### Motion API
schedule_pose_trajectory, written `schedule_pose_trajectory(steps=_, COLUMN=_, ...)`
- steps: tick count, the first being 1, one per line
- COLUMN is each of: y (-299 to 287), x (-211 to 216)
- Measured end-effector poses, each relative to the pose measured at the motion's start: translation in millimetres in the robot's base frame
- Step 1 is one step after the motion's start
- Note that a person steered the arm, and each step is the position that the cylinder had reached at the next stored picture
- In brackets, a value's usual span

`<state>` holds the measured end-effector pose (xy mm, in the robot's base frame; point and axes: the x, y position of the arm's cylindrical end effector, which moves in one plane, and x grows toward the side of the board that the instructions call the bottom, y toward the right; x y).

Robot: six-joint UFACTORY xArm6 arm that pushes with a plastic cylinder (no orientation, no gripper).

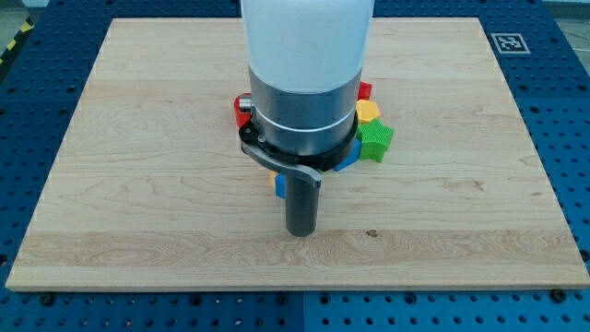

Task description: Place the green star at the top of the green circle

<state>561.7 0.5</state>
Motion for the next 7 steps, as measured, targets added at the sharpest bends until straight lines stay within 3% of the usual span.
schedule_pose_trajectory(steps=2, y=0, x=-31)
schedule_pose_trajectory(steps=4, y=44, x=33)
schedule_pose_trajectory(steps=5, y=51, x=32)
schedule_pose_trajectory(steps=7, y=138, x=22)
